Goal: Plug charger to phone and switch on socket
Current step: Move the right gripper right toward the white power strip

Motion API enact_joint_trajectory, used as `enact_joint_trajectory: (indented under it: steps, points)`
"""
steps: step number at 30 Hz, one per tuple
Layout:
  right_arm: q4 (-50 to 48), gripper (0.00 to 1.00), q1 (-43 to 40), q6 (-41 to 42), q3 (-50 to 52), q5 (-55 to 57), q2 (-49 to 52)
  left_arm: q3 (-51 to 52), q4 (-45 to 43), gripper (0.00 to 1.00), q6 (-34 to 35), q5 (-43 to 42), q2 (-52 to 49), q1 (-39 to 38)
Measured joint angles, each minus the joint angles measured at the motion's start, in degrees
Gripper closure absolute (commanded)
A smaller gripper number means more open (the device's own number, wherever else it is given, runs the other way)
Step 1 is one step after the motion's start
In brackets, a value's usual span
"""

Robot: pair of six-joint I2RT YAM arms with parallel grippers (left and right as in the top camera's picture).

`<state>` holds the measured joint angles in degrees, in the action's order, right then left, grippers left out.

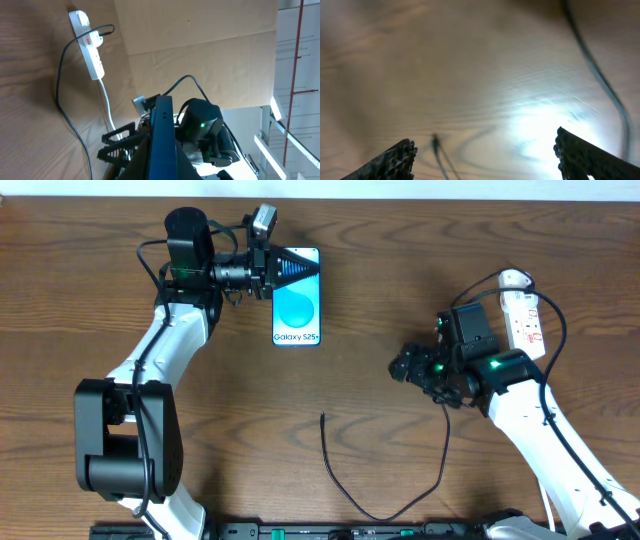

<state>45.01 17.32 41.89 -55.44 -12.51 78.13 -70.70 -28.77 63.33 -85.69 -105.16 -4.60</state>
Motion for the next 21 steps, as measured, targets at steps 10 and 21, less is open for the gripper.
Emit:
enact_joint_trajectory:
  steps: [10,21]
  points:
    - [9.8,0.06,0.0,-5.2,-11.1,3.6,0.0,0.0,0.0,0.92,-0.9,0.0,0.0,0.0]
    - [21.6,0.01,0.0,-11.9,-22.6,10.1,-0.4,0.0,0.0,0.93,-1.7,0.0,0.0,0.0]
